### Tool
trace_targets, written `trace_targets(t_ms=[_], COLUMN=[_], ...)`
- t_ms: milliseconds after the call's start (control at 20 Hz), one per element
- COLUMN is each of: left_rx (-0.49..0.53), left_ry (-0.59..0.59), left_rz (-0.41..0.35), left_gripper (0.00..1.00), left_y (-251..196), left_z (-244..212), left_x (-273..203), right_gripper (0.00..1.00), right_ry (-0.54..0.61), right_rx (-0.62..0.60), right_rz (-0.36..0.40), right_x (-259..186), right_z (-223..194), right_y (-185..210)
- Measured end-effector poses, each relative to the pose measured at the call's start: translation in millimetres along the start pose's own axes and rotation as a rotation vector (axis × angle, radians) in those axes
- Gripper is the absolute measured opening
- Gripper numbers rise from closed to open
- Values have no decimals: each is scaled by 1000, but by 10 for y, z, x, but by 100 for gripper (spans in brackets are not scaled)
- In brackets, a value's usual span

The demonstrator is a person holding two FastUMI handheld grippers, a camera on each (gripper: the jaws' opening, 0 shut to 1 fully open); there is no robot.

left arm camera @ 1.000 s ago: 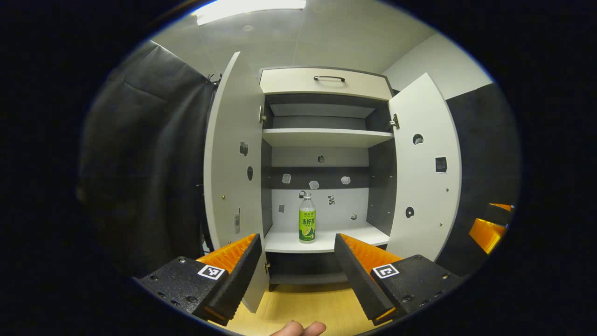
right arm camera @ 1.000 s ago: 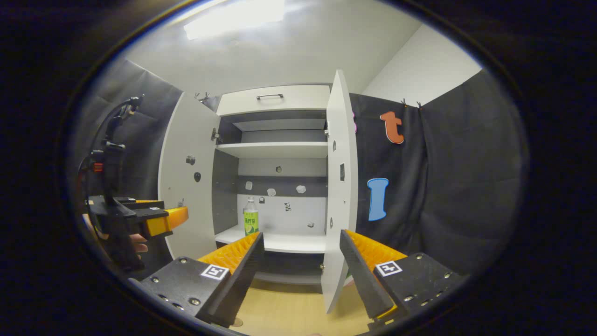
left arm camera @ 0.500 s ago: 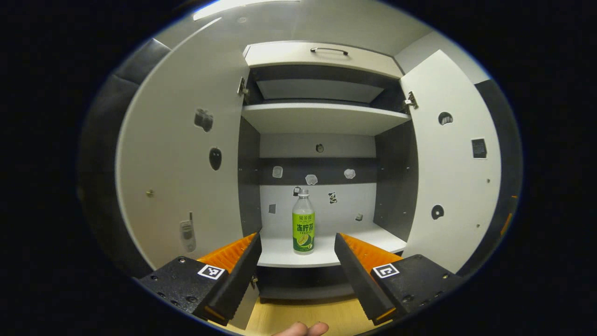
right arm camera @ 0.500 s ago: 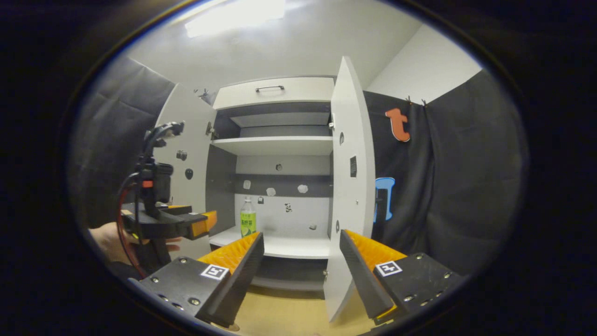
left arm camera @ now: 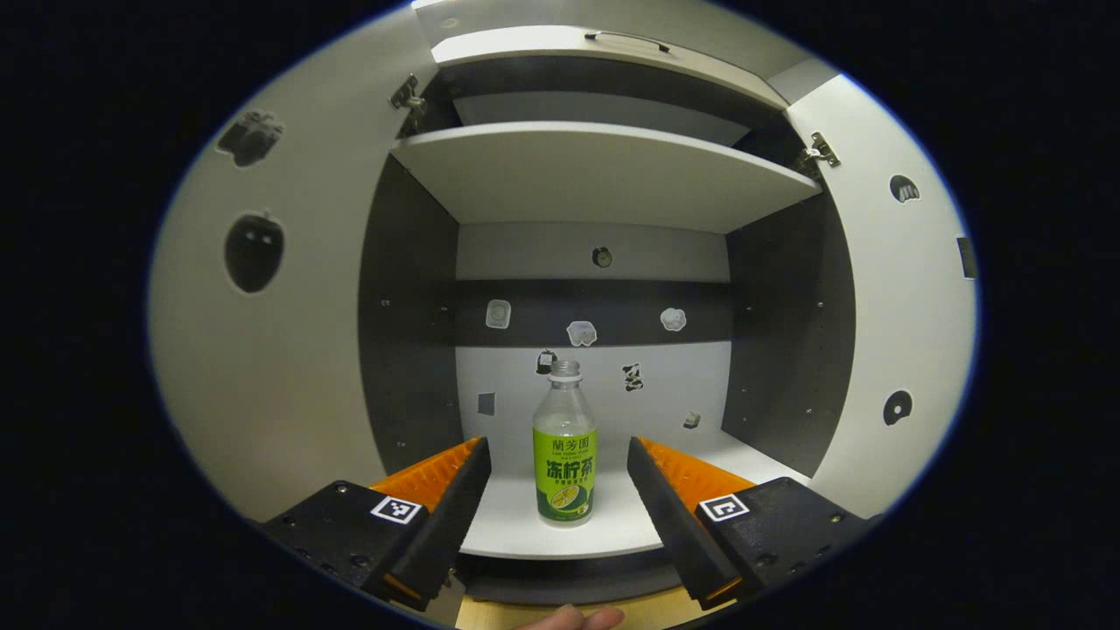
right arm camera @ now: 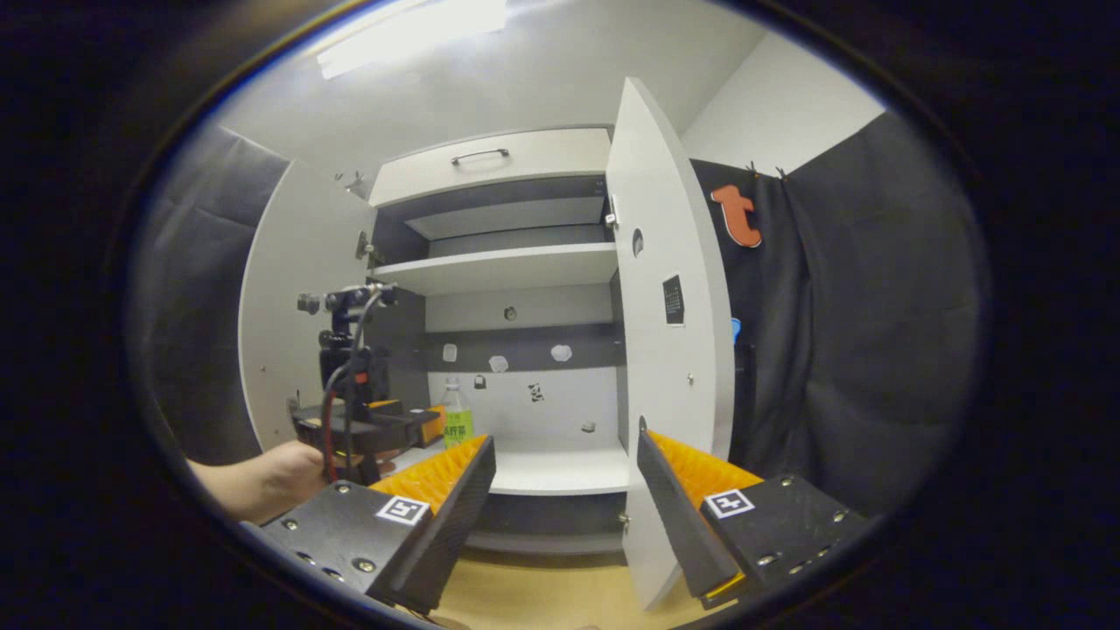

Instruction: Grasp the bottle in the cabinet with the left hand and place it on the coaster, then close the right door with the right hand and the left door with the left hand.

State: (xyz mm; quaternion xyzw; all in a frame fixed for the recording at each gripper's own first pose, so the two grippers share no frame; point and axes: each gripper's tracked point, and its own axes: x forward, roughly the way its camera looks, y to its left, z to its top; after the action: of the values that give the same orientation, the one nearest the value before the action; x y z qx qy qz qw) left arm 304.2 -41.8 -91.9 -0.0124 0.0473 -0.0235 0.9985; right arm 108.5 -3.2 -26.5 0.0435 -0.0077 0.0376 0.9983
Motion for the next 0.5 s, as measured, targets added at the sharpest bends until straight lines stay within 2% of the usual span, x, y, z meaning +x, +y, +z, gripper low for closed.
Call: trace_targets(t_ms=[200,500], left_rx=[-9,-32], left_ry=[2,43], left_rz=[0,-1], left_gripper=[99,100], left_y=[-10,-45], left_z=[-142,-360], left_x=[401,944], right_gripper=[99,98], right_ry=[-39,-31], right_rx=[37,-73], right_rz=[-19,-75], right_x=[-19,-124], right_z=[100,37], right_y=[-39,-190])
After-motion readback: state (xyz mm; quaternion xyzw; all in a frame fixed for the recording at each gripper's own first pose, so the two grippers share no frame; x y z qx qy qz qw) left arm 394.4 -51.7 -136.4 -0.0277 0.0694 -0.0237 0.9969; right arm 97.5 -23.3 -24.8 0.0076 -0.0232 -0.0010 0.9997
